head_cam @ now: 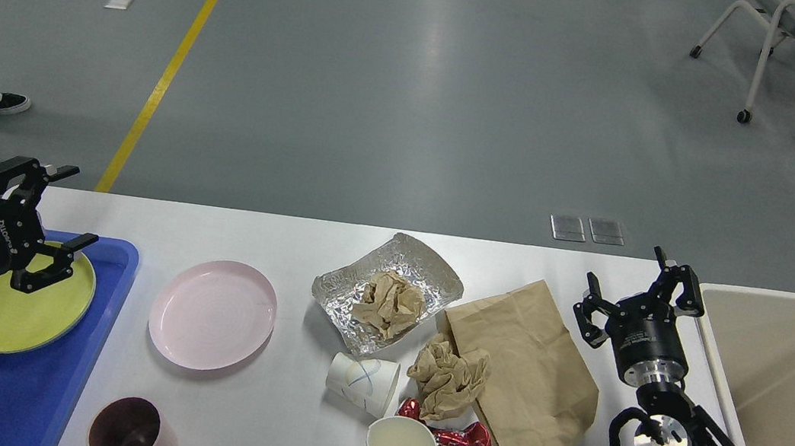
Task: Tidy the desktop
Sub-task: 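Lift the left gripper up and away from the blue tray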
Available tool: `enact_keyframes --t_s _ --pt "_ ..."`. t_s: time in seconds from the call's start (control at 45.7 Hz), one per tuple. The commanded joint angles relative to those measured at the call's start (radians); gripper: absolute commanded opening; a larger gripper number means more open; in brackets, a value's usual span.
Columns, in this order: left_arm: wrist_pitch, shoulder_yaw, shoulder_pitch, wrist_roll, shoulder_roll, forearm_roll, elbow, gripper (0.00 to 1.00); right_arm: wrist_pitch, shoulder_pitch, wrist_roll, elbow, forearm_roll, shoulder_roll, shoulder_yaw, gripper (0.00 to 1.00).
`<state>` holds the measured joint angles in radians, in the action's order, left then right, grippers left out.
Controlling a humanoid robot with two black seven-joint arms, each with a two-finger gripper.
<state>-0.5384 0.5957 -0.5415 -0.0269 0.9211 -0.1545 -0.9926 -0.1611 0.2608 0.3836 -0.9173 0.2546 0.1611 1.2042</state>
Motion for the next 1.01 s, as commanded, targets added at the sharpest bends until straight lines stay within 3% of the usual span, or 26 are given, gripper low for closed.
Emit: enact_keyframes --t_s 0.0,0.153,0.306,0.481,0.569,0.853,0.984 --pt "-0.044 -0.305 -0.257 0.010 0.076 -0.002 -0.003 0.97 0.000 0.000 -0.002 0.000 -0.001 0.000 0.000 1.00" --pt "-0.035 -0.666 -0.608 0.013 0.087 -0.005 -0.004 0.97 0.000 0.000 0.000 0.000 0.000 0.000 0.000 1.00" --pt "-0.051 -1.113 -0.949 0.012 0.027 -0.007 -0.018 0.97 0.000 0.000 0.000 0.000 0.000 0.000 0.000 1.00" --pt "-0.051 -1.583 -1.271 -0.002 -0.194 -0.002 -0.034 0.97 0.000 0.000 0.000 0.000 0.000 0.000 0.000 1.00" --pt "-0.051 -1.779 -1.435 -0.002 -0.342 0.000 -0.104 0.97 0.000 0.000 0.000 0.000 0.000 0.000 0.000 1.00" --pt "-0.121 -1.875 -1.871 0.005 -0.677 0.018 -0.425 0.97 0.000 0.000 0.000 0.000 0.000 0.000 0.000 1.00" --pt "-0.156 -1.922 -2.055 0.011 -0.803 0.243 -0.503 0.97 0.000 0.000 0.000 0.000 0.000 0.000 0.000 1.00"
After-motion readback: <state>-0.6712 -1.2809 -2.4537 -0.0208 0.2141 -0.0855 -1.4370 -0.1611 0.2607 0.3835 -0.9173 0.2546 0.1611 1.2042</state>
